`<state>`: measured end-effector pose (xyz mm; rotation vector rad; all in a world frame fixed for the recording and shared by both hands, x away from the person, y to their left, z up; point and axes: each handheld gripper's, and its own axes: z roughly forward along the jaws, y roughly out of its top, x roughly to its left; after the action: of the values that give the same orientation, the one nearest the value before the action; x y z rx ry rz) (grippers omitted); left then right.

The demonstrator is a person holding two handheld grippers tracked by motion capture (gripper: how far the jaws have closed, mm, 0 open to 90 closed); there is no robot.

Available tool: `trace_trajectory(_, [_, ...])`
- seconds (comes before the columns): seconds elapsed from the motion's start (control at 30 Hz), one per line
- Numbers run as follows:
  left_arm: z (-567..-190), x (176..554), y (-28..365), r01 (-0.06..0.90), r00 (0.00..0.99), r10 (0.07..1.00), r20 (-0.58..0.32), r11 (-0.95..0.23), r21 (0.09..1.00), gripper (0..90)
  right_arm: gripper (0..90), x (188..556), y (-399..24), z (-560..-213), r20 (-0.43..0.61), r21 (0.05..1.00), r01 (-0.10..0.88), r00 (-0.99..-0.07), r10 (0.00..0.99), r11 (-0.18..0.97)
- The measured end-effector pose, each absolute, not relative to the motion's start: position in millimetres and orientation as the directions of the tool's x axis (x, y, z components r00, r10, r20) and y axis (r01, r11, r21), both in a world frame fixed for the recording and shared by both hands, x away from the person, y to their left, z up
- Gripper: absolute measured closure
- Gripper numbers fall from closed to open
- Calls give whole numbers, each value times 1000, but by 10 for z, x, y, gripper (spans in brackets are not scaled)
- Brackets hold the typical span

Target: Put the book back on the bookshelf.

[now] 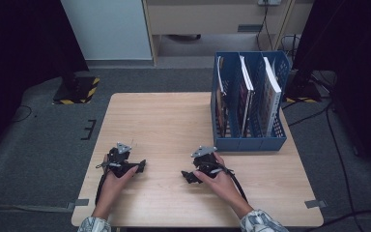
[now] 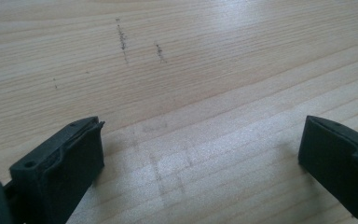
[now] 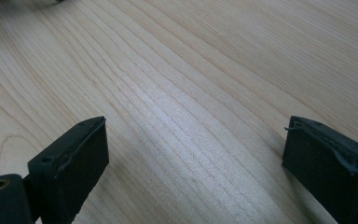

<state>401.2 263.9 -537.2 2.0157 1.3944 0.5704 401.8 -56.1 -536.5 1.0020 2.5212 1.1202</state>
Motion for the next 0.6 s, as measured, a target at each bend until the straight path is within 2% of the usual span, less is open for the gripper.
trace_trajectory(0.3, [-5372,4012,2638,671,352,936,4,-255,696,0,48,3975,-488,-5391,8,714,468,-749,663,521])
trace_trajectory(0.6, [-5373,4007,2638,669,358,934,4,-260,697,0,38,3874,-512,-5393,5,713,502,-702,712,490])
